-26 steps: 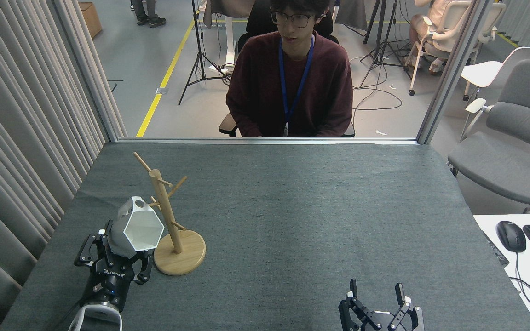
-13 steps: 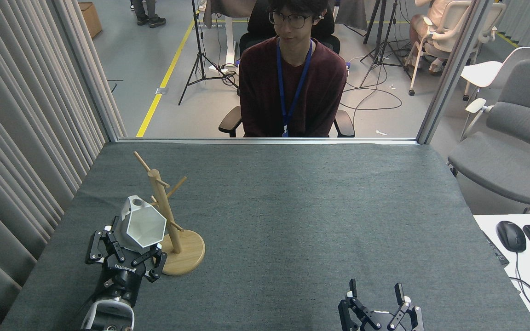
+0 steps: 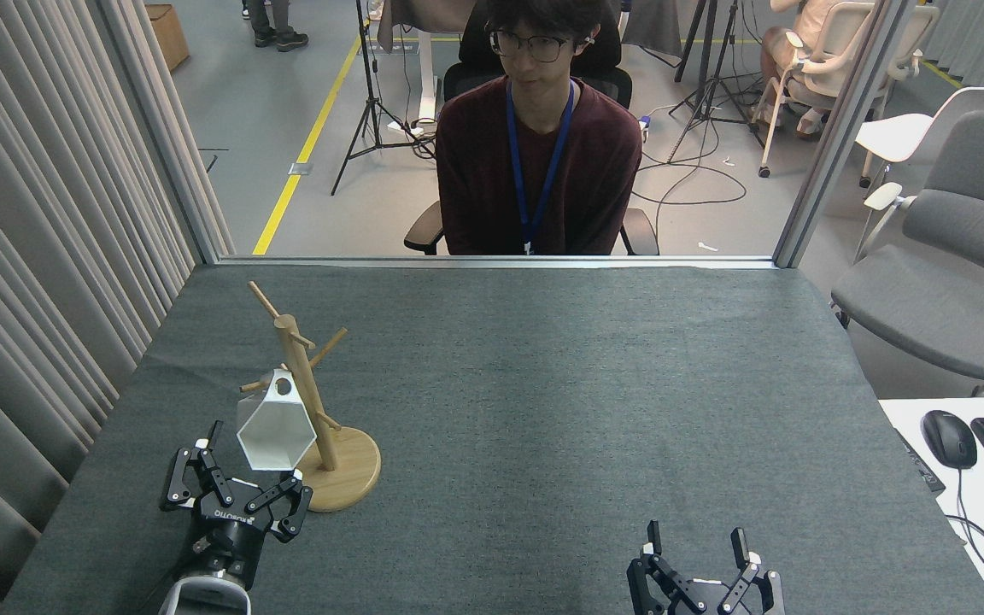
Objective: Hang cup on storage rack
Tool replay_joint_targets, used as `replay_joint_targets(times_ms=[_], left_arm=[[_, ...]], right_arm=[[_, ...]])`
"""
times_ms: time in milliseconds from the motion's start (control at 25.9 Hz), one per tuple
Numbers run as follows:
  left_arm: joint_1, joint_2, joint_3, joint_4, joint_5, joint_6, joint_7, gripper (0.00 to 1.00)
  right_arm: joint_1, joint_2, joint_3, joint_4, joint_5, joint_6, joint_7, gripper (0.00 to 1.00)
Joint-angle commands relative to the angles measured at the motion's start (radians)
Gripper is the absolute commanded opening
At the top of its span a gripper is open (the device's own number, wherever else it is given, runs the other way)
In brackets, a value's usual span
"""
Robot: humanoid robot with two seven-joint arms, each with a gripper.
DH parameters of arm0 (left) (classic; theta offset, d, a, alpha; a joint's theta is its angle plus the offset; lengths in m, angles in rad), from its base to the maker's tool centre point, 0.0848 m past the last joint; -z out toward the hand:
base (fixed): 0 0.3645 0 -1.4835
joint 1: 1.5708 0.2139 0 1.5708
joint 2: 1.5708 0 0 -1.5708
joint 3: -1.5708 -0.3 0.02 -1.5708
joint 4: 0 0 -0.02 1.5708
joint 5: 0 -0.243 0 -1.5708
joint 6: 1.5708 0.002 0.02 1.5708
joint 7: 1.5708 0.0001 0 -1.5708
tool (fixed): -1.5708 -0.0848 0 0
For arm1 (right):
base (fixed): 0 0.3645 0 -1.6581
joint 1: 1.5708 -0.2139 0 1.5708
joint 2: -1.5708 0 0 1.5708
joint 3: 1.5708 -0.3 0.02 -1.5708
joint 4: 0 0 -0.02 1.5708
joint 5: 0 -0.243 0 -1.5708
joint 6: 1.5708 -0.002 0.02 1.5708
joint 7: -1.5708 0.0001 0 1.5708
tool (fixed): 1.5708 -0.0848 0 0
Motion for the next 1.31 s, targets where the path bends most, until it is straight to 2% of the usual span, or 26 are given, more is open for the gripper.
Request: replay_joint_targets(times_ms=[0,232,347,425,656,927,1004,1120,1274], left_arm=[[0.022,0.007,0.012,-0.001,0.070,-0.003,-0.003,1.00],[0.068,0.044,0.023,-0.005,0.249,-0.057,-0.007,1.00],[0.109,0.050,0.025,-0.034,0.329,-0.121,-0.010,1.00],[0.135,0.050,0.025,-0.064,0.430,-0.173,-0.013,1.00],[0.172,0.047,0.023,-0.108,0.622,-0.206,-0.023,1.00],[0.200,0.001,0.014,-0.145,0.642,-0.193,-0.020,1.00],[0.215,-0.001,0.014,-0.151,0.642,-0.193,-0.020,1.00],[0.229,-0.002,0.005,-0.153,0.642,-0.193,-0.016,1.00],[0.244,-0.001,-0.009,-0.153,0.641,-0.195,-0.019,1.00]], right_arm=[[-0.002,-0.001,0.000,0.001,0.000,-0.006,0.003,0.98],[-0.012,-0.005,0.002,0.001,0.002,-0.037,0.003,0.98],[-0.025,-0.027,0.002,0.003,0.003,-0.037,0.003,0.98],[-0.046,-0.040,0.002,0.012,0.006,-0.035,0.003,0.98],[-0.071,-0.036,0.000,0.044,0.123,-0.029,0.003,0.98],[-0.072,-0.027,-0.006,0.043,0.114,-0.026,0.003,0.98],[-0.071,-0.025,-0.009,0.040,0.097,-0.029,0.001,0.98],[-0.072,-0.027,-0.008,0.037,0.032,-0.032,0.001,0.98],[-0.072,-0.028,-0.003,0.037,0.028,-0.031,0.001,0.98]])
